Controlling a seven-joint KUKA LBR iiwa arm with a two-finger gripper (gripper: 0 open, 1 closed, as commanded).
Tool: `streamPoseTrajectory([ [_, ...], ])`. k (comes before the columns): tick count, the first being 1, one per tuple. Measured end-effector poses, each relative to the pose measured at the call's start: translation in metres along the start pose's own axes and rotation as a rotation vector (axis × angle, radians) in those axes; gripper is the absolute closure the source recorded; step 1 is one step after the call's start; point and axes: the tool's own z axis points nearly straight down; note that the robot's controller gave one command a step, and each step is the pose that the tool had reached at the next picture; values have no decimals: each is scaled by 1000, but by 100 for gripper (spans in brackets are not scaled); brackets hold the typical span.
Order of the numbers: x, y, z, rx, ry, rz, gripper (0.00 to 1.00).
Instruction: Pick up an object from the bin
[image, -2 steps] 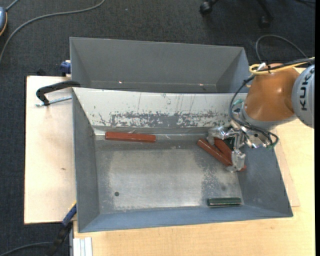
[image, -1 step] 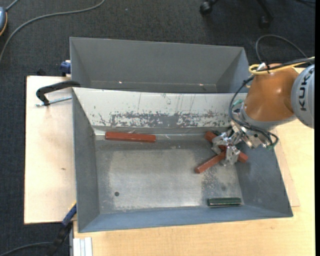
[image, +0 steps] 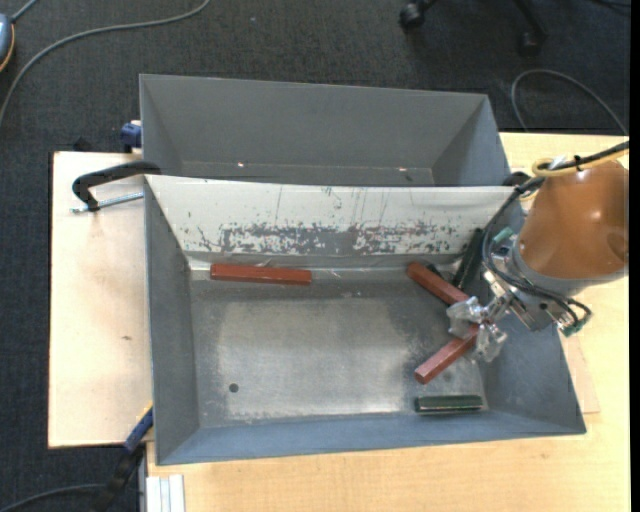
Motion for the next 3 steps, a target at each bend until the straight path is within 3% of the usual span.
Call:
streamPoseTrajectory([
  [1,-14,-10,-130,9,-10,-71,100],
  [2,-16,45,-87,-4,2,-263,100],
  [3,-53,67,-122,4,-6,-613,100],
])
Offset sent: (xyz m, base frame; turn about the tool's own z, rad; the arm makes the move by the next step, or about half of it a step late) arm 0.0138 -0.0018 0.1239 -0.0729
